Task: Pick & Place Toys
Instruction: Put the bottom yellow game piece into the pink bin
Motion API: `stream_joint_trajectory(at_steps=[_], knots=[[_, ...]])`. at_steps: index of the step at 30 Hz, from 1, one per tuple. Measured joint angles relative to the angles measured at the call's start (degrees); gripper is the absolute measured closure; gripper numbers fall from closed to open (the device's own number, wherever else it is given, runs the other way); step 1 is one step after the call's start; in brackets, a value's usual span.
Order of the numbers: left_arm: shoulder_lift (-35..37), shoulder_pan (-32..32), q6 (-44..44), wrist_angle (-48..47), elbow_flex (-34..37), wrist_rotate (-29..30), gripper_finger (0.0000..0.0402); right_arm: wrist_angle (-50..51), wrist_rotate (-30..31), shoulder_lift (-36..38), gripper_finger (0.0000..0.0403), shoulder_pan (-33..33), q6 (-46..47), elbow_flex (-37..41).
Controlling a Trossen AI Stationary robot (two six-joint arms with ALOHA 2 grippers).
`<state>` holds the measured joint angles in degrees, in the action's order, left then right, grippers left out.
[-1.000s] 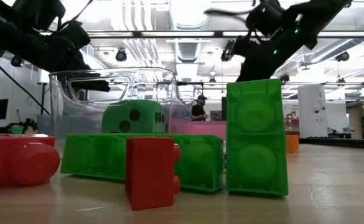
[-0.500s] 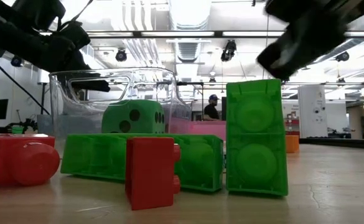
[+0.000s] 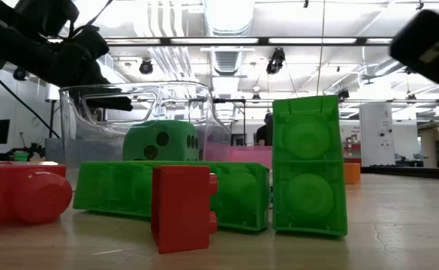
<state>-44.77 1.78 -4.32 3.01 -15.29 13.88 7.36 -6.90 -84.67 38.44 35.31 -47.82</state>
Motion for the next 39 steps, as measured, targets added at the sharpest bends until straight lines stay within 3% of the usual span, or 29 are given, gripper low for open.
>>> stream_joint_trajectory(at_steps=[18,29,39], knots=[[0.0,0.0,-0.1,0.0,0.0,0.0,0.0144,3.2,-9.1,-23.2,0.0385,6.9,6.4,-20.6],[0.0,0.0,0.9,0.0,0.0,0.0,0.0144,9.6,-12.5,-28.6,0.0385,6.8,7.0,-22.7],[0.0,0.0,1.0,0.1,0.0,0.0,0.0144,24.0,0.9,-27.8,0.0385,5.7,7.6,-22.9]])
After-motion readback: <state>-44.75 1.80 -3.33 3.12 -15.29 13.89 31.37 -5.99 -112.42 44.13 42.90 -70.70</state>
